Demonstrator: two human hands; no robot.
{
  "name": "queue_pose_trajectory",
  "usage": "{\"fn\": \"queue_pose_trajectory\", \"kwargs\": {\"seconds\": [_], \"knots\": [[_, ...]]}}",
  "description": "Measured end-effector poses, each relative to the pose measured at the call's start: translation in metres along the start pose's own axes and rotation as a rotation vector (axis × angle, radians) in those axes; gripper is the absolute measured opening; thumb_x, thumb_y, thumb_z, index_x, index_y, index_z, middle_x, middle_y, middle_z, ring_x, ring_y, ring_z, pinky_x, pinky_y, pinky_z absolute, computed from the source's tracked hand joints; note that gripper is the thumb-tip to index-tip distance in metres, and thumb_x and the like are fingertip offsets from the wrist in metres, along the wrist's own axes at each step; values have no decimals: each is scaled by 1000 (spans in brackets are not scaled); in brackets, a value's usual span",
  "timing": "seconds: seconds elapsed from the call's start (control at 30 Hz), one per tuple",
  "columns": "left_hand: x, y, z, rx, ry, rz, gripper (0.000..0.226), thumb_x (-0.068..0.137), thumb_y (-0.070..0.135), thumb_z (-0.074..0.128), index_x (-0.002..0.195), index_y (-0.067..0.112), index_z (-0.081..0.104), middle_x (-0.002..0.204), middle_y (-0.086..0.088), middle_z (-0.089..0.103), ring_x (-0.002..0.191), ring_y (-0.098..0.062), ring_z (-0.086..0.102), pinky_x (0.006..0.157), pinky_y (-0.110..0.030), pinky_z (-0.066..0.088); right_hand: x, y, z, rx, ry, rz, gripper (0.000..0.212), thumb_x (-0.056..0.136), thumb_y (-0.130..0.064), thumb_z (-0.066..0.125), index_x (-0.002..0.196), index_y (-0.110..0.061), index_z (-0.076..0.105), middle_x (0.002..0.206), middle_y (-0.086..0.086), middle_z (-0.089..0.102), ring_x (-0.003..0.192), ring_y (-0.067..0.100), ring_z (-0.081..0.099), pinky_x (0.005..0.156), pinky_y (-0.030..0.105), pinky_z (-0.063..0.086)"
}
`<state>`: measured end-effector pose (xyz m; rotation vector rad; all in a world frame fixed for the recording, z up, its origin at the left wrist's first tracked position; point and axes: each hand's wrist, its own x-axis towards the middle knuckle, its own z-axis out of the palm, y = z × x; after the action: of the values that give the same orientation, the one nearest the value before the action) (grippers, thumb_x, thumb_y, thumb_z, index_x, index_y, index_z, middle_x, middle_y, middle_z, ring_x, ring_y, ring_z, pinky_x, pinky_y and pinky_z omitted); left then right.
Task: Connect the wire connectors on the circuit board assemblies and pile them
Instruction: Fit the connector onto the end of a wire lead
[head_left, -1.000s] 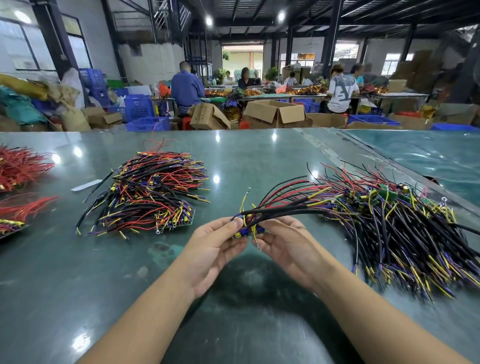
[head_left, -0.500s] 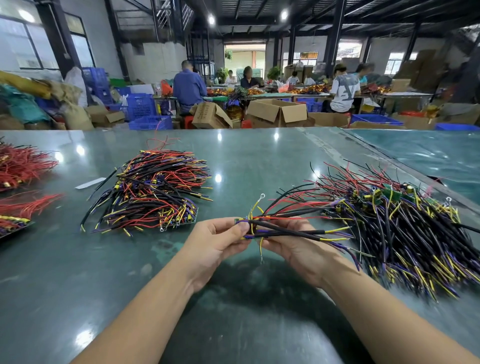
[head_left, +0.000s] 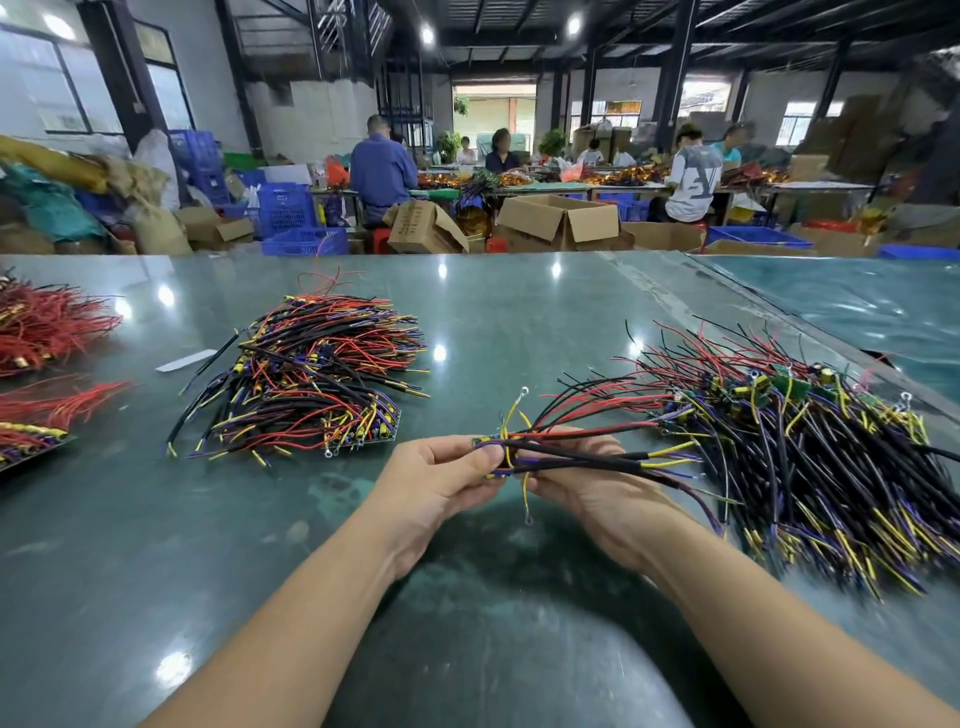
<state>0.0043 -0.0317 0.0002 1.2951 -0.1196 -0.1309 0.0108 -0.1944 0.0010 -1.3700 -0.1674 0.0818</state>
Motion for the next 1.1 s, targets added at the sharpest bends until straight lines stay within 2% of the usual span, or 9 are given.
{"fn": "queue_pose_trajectory", "kwargs": {"seconds": [0.3, 0.43, 0.6, 0.73, 0.9, 0.93, 1.0, 1.03, 1.1], "knots": [[-1, 3, -3, -26, -165, 111, 25, 76, 19, 65, 94, 6, 76, 99, -11, 73, 86, -13, 66, 73, -22, 54, -1, -6, -5, 99, -189, -17, 17, 89, -8, 54, 96, -4, 68, 87, 4, 72, 81, 9, 65, 76, 21, 52], [-3, 2, 2, -79, -221, 130, 23, 78, 18, 61, 93, 10, 76, 90, -5, 74, 79, -8, 67, 70, -20, 54, 0, -8, -7, 239, -199, -47, 34, 83, -10, 56, 108, 13, 58, 101, 20, 65, 95, 26, 62, 85, 30, 50], [1, 7, 1, -172, -65, 76, 16, 69, 15, 67, 79, 10, 78, 78, -6, 73, 67, -9, 68, 64, -19, 55, 4, -8, -5, 378, -2, -25, 11, 70, -7, 62, 74, -9, 72, 77, 3, 72, 69, 11, 68, 67, 22, 57], [9, 14, -5, -386, 205, 207, 9, 71, 10, 65, 71, 8, 74, 69, -3, 70, 60, -9, 66, 63, -19, 57, 9, -14, -12, 418, 217, -26, 18, 86, 7, 52, 83, -6, 64, 71, 3, 70, 64, 11, 66, 59, 18, 55], [19, 21, -29, -547, 641, 304, 8, 94, 12, 57, 96, 5, 61, 86, -6, 61, 80, -17, 63, 76, -22, 56, 5, -14, -10, 219, 233, -23, 13, 89, 4, 54, 90, -6, 63, 79, 8, 60, 73, 21, 57, 58, 19, 55], [19, 21, -32, -528, 653, 287, 23, 96, 16, 55, 115, 2, 56, 96, -8, 59, 88, -19, 63, 83, -25, 55, 3, -14, -8, 163, 205, -26, 12, 89, 4, 55, 91, -6, 63, 77, 7, 59, 70, 20, 57, 57, 20, 54], [20, 22, -34, -450, 608, 284, 65, 98, 18, 50, 151, 13, 12, 115, -9, 53, 100, -20, 64, 96, -31, 48, 0, -15, -3, 2, 152, -5, 10, 87, 2, 58, 86, -6, 64, 73, 5, 60, 61, 14, 58, 57, 21, 53], [19, 22, -33, -381, 575, 300, 76, 98, 15, 49, 151, 24, -5, 115, -5, 53, 101, -20, 64, 97, -32, 47, -1, -14, -1, -91, 129, 11, 11, 87, 0, 59, 82, -8, 65, 72, 4, 61, 58, 12, 57, 59, 22, 52], [18, 20, -29, -214, 541, 313, 83, 95, 6, 48, 150, 33, -8, 95, 3, 54, 94, -21, 64, 88, -28, 51, -4, -13, 1, -299, 72, 24, 14, 87, -6, 60, 75, -12, 65, 69, 3, 58, 59, 12, 52, 62, 25, 44]]}}
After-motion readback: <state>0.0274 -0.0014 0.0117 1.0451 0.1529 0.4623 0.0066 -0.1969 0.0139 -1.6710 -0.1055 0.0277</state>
